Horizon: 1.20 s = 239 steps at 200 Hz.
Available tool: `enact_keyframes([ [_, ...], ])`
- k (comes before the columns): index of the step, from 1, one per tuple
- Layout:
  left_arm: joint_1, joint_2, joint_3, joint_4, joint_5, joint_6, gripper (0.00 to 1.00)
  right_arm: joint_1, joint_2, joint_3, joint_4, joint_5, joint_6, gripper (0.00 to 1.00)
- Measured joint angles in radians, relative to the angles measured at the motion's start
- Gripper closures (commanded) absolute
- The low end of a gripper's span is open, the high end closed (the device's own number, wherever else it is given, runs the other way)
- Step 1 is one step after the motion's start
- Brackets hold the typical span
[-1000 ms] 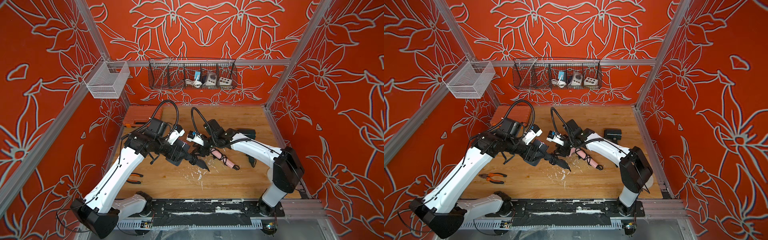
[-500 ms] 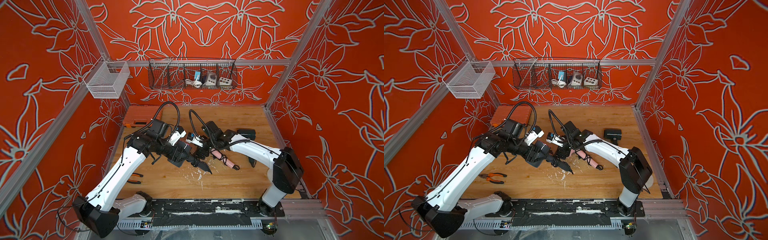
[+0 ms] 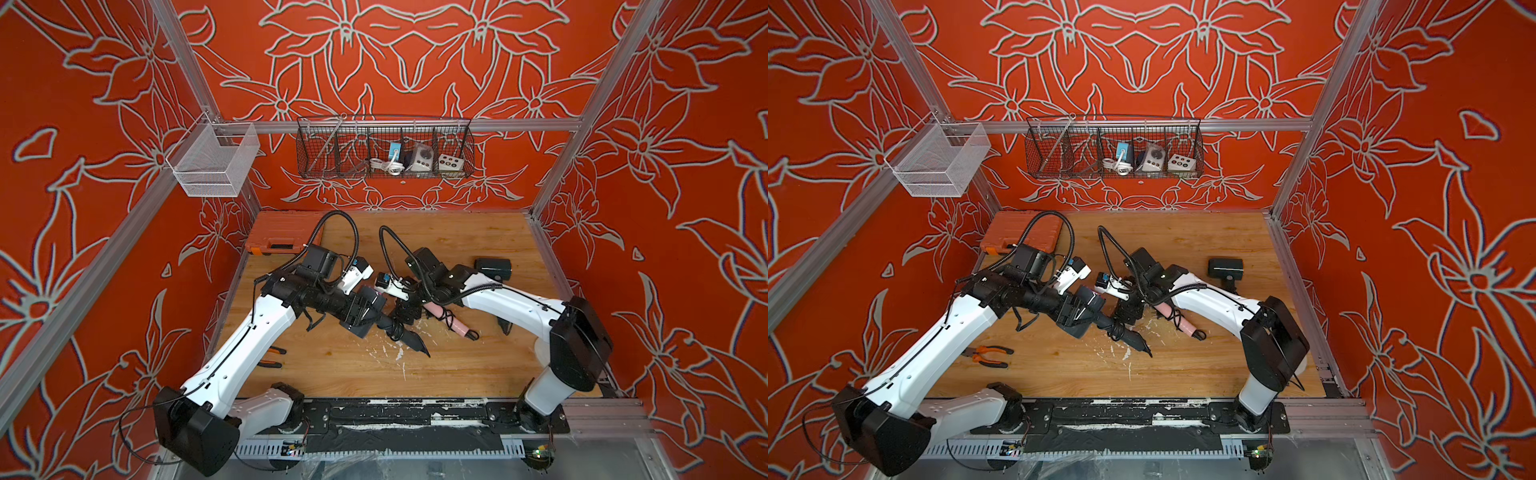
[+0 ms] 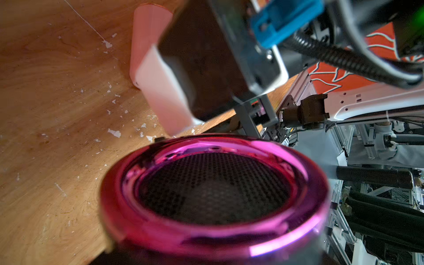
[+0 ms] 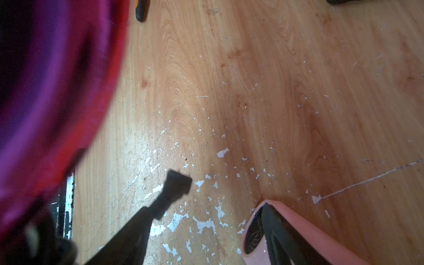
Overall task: Wrap the cord around the hair dryer
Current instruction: Wrap the power cord around the hair dryer.
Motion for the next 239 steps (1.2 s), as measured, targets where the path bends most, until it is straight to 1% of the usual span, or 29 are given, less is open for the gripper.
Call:
enact_keyframes([
  [71, 0.001, -0.057, -0.112, 0.108, 0.036, -0.047, 1.0, 0.006, 0.014, 0.026, -0.098, 0.056, -0.01, 0.21],
  [113, 0.002, -0.057, -0.115, 0.121, 0.056, -0.058, 1.0, 0.001, 0.021, 0.031, -0.114, 0.116, 0.03, 0.2],
  [135, 0.005, -0.058, -0.113, 0.125, 0.061, -0.058, 1.0, -0.024, 0.017, 0.056, -0.133, 0.137, 0.063, 0.19],
  [151, 0.007, -0.058, -0.113, 0.126, 0.062, -0.058, 1.0, -0.053, 0.005, 0.074, -0.143, 0.143, 0.086, 0.16],
  [198, 0.007, -0.058, -0.105, 0.125, 0.077, -0.066, 1.0, -0.124, -0.085, 0.14, -0.204, 0.15, 0.134, 0.15],
  [219, 0.007, -0.058, -0.084, 0.125, 0.09, -0.072, 1.0, -0.136, -0.174, 0.137, -0.247, 0.141, 0.164, 0.14],
  [239, 0.007, -0.059, -0.063, 0.126, 0.103, -0.078, 1.0, -0.137, -0.292, 0.113, -0.28, 0.11, 0.203, 0.13],
])
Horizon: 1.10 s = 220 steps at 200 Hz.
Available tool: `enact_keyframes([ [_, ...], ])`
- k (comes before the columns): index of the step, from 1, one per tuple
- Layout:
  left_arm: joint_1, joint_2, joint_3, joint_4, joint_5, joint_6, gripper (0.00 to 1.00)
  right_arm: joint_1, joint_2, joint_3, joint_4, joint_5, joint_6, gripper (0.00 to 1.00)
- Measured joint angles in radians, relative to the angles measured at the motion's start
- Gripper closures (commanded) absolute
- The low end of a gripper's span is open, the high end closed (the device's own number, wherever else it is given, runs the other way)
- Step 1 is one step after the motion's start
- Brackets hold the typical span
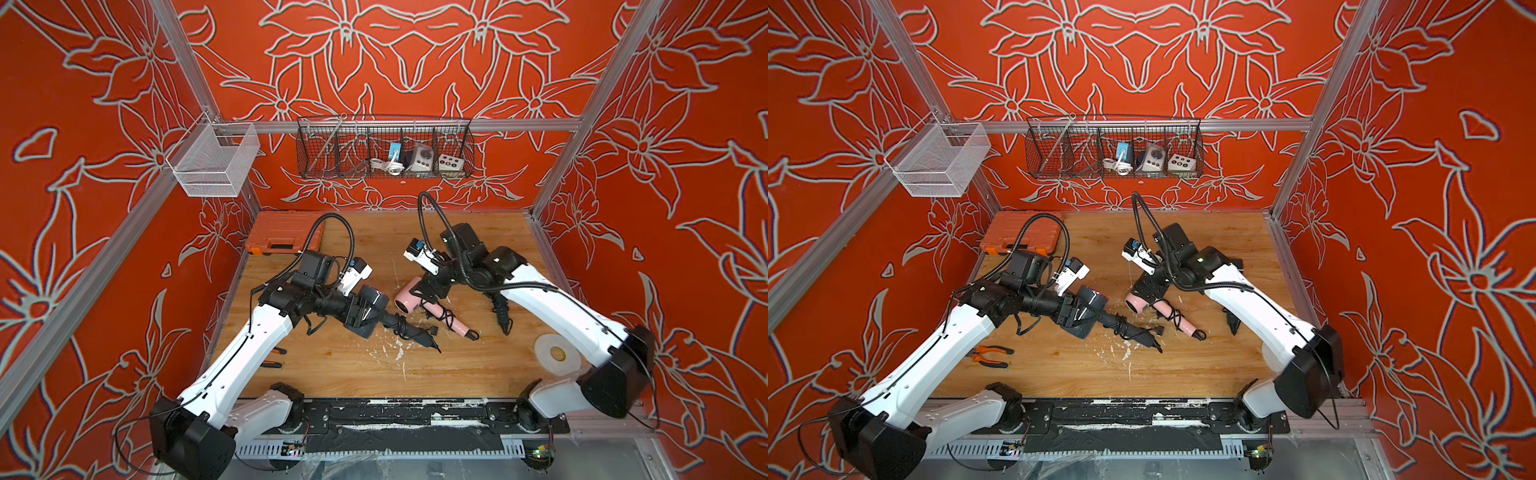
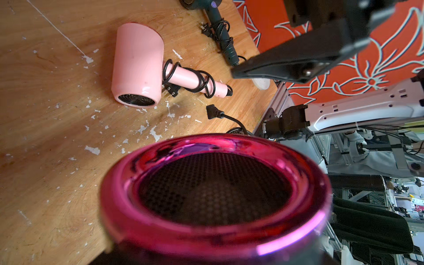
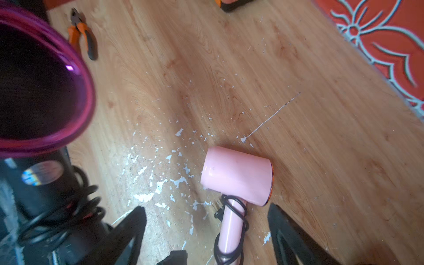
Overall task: Wrap the cord around the hair dryer
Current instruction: Place the hair dryer at the center of the board.
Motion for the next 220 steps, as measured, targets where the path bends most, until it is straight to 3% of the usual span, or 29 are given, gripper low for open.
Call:
enact_keyframes([
  [63, 0.0, -0.009, 0.048, -0.01, 0.016, -0.006, 1.0, 0.038, -0.316, -0.217, -0.051, -0.126, 0.17, 0.11],
  [145, 0.001, -0.01, 0.064, -0.018, 0.025, -0.01, 1.0, 0.165, -0.332, -0.331, -0.016, -0.111, 0.298, 0.1],
  [220, 0.001, -0.01, 0.064, -0.021, 0.021, -0.016, 1.0, 0.199, -0.33, -0.371, 0.043, -0.071, 0.333, 0.1],
])
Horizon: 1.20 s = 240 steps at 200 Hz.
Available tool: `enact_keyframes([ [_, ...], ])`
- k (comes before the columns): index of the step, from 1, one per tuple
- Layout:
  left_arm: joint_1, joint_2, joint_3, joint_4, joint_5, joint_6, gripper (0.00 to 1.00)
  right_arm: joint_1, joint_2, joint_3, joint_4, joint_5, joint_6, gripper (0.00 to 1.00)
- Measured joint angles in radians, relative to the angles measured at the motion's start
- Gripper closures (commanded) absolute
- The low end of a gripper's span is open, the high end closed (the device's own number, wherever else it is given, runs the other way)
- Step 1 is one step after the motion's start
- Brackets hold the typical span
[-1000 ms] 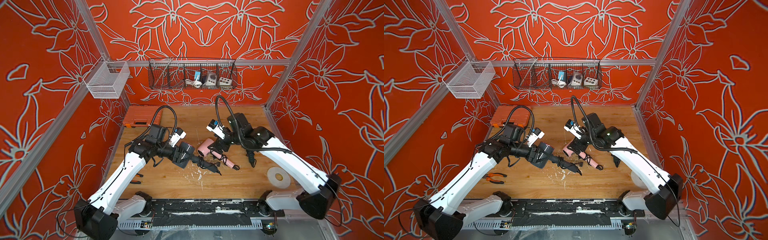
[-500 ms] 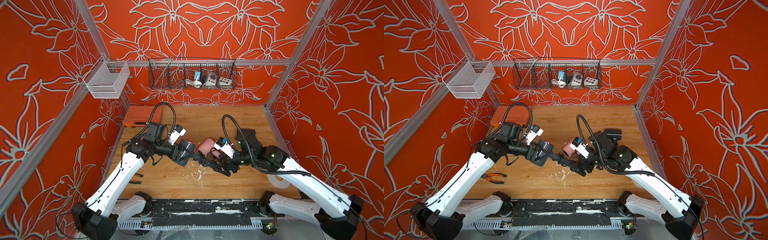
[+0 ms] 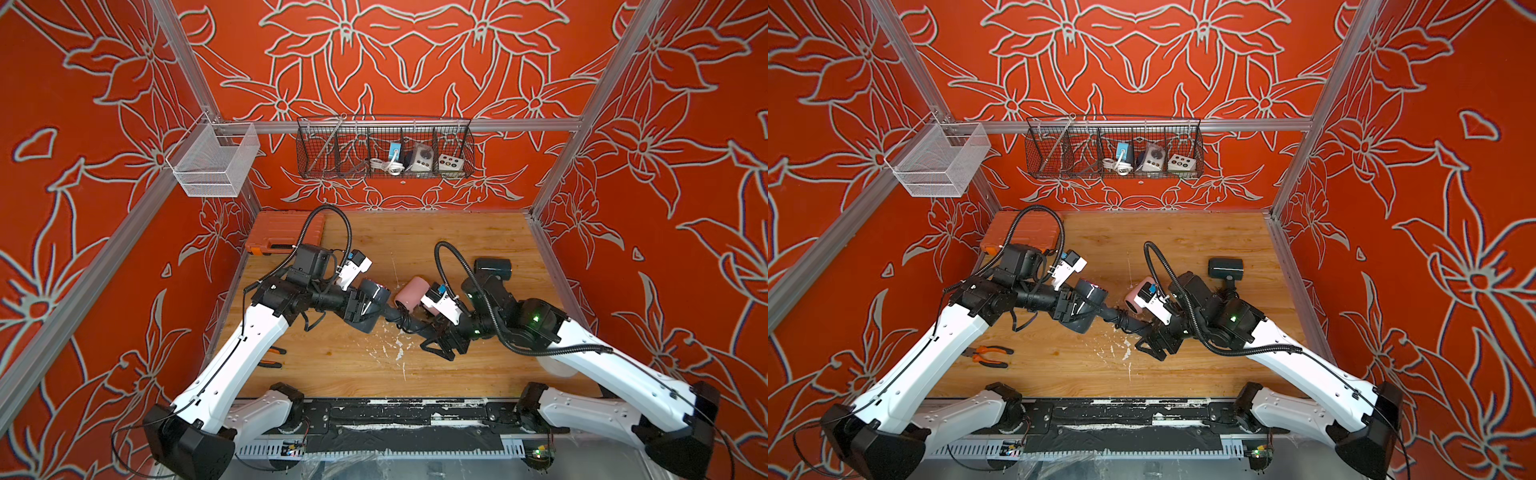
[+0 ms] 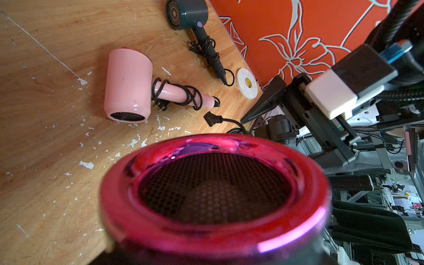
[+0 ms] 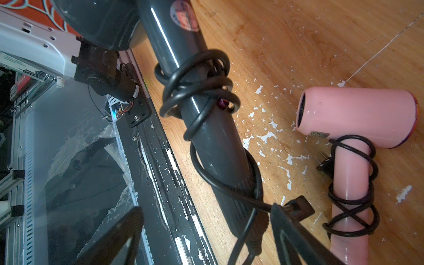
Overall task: Wrap the cord around the hair dryer
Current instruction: Place the hair dryer at the center of the board.
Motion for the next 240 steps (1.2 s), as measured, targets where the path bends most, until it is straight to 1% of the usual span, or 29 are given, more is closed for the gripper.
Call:
enact_keyframes([
  [99, 0.0, 0.0, 0.0, -0.011, -0.003, -0.028, 1.0, 0.026, 0.072, -0.003, 0.095, 0.005, 0.01, 0.1],
  [157, 0.0, -0.006, 0.0, -0.008, 0.011, -0.051, 1.0, 0.049, 0.113, -0.017, 0.152, 0.004, 0.027, 0.15],
  [185, 0.0, -0.016, 0.0, 0.009, 0.033, -0.061, 1.0, 0.063, 0.139, -0.018, 0.172, -0.002, 0.034, 0.21],
  [201, 0.0, -0.017, 0.0, 0.012, 0.042, -0.063, 1.0, 0.065, 0.149, -0.018, 0.182, -0.003, 0.038, 0.27],
  [227, 0.0, -0.017, -0.001, 0.008, 0.056, -0.065, 1.0, 0.066, 0.153, -0.018, 0.187, 0.003, 0.043, 0.46],
  [233, 0.0, -0.017, -0.001, 0.007, 0.057, -0.065, 1.0, 0.066, 0.153, -0.018, 0.188, -0.001, 0.03, 0.5],
  [240, 0.0, -0.017, -0.001, 0.007, 0.06, -0.062, 1.0, 0.069, 0.153, -0.018, 0.186, -0.007, 0.013, 0.56],
])
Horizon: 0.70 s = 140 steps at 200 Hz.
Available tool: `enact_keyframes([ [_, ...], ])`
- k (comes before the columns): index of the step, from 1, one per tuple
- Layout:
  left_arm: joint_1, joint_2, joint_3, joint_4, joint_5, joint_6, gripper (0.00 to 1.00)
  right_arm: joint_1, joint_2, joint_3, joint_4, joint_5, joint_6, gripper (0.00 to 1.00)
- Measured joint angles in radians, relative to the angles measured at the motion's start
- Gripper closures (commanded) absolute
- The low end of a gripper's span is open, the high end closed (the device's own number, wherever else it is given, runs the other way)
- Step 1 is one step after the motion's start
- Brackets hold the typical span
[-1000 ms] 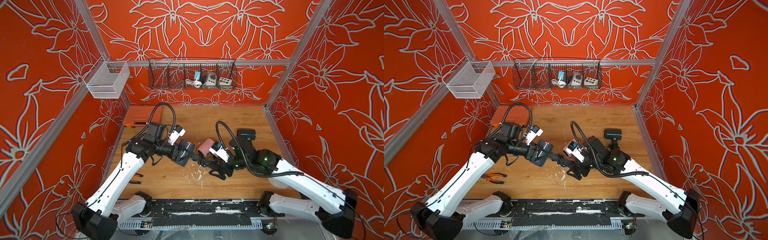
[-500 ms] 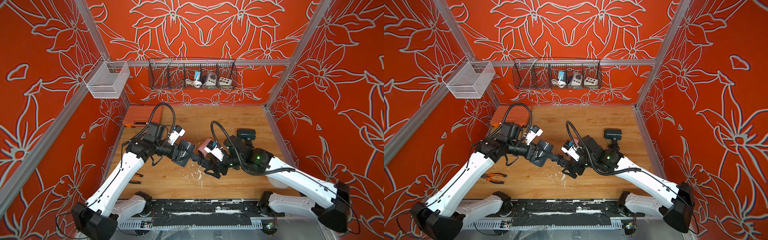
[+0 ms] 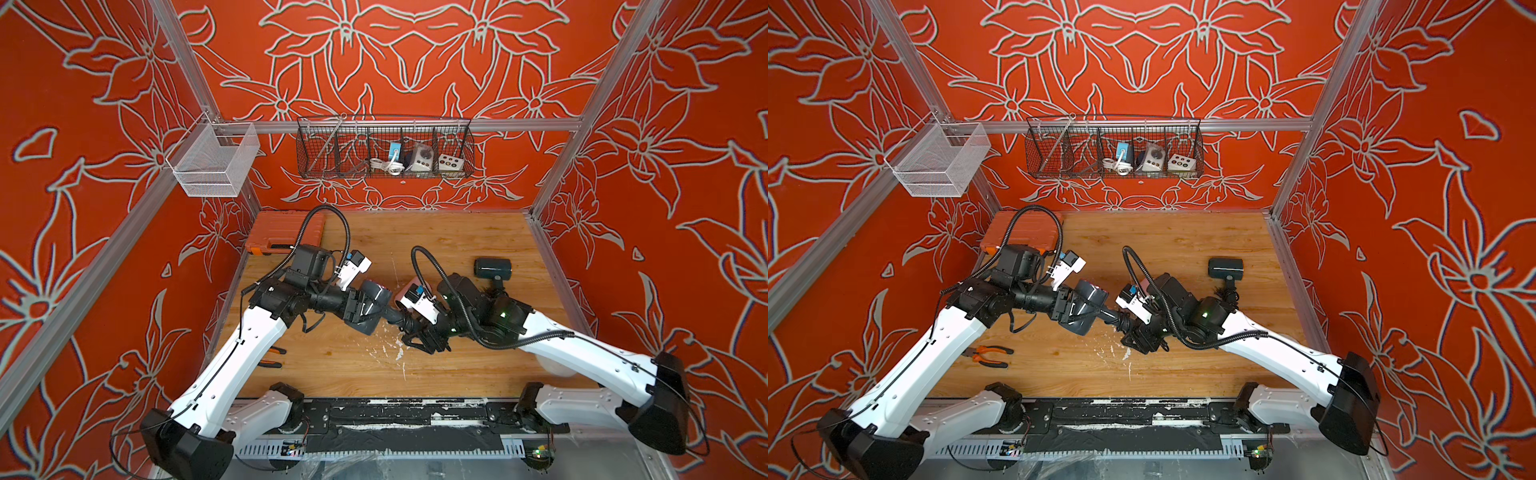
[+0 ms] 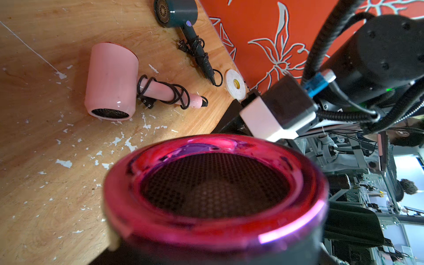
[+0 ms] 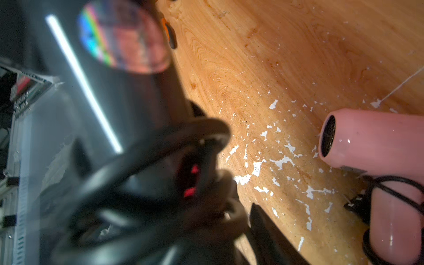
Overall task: Wrap the cord around the hair dryer
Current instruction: Place the hair dryer at the center of the board.
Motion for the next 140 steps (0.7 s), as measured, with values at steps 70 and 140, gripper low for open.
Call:
enact_keyframes([
  [70, 0.012, 0.004, 0.0, 0.008, -0.008, 0.012, 0.94, 0.025, 0.0, -0.002, -0.012, -0.043, -0.056, 1.0],
  [140, 0.026, -0.01, 0.005, 0.01, -0.171, 0.014, 0.06, 0.023, 0.091, -0.018, 0.114, -0.044, 0.024, 1.0],
])
